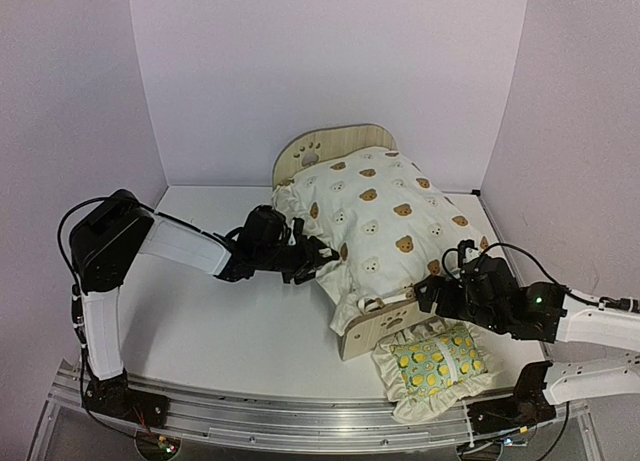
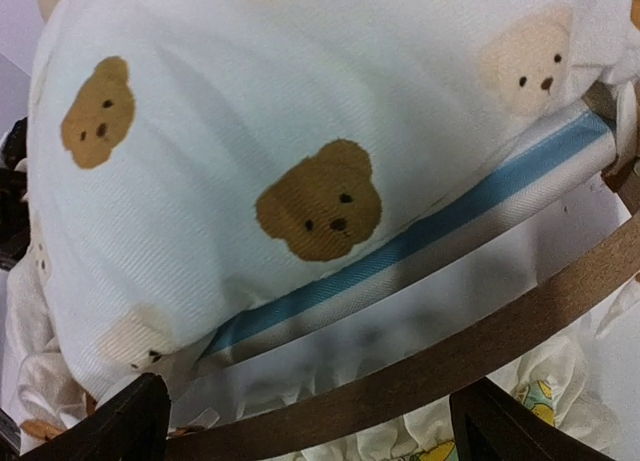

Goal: Set up the pet bed

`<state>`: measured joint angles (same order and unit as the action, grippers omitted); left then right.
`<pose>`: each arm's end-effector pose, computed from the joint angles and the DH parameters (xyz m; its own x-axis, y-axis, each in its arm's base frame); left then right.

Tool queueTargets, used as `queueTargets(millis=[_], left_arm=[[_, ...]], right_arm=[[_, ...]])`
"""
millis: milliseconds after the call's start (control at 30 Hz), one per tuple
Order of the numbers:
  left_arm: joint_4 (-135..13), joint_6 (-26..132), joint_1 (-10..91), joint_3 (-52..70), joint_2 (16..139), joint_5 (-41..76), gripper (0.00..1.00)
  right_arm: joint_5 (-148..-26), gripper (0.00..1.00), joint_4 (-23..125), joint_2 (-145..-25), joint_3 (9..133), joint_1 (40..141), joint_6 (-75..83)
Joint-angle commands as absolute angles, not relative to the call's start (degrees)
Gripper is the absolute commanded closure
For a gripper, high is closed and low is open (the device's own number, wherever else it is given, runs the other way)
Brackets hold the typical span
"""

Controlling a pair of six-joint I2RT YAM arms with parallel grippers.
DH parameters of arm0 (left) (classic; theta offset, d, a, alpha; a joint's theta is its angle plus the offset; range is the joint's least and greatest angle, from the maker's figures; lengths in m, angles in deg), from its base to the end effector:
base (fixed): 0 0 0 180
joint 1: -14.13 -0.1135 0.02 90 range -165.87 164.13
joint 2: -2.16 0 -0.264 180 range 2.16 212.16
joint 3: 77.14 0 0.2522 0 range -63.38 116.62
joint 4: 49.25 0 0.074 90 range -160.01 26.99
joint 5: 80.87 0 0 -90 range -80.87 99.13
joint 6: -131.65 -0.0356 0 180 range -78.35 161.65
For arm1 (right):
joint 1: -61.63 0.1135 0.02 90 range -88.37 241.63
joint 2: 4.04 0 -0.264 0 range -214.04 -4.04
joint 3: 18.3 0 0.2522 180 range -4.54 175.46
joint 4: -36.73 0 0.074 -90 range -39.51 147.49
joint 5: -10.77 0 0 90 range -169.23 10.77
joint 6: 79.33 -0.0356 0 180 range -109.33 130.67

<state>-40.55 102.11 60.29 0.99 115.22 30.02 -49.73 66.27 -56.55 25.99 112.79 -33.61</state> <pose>0.2862 -0.3163 0.1646 -0.9300 -0.2051 -0.3052 0.1751 0.4827 -0.8581 0.1340 0.1385 0.2226 -0.5778 0.2513 -0.7765 -0.0424 0.9409 0.3361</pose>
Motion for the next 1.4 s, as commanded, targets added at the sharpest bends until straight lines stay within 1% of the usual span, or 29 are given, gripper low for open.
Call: queueTargets(millis=[0,233,667,1000,1367], left_arm=[[-25.09,74.77,65.64,-3.47,102.46,14.55,1.00],[-24.98,76.45,68.79,-10.94,97.44,8.22,1.00],[-28.15,77.70,69.51,-20.83,88.83,2.87,1.00],[-28.23,78.53,69.50,-24.41,89.21,1.46,1.00],[-27.80,76.48,69.52,-24.57,92.76,-0.10,1.00]], right_arm=[[-51.04,0.02,64.44,-58.38,24.05,112.42,-36.32],[-50.50,0.02,60.18,-62.97,24.66,112.42,-31.10],[-53.63,0.02,56.92,-78.59,39.49,112.43,-21.17],[-54.26,0.03,56.47,-86.79,48.30,112.39,-14.74],[-53.34,0.03,56.37,-92.00,51.82,112.28,-12.66]])
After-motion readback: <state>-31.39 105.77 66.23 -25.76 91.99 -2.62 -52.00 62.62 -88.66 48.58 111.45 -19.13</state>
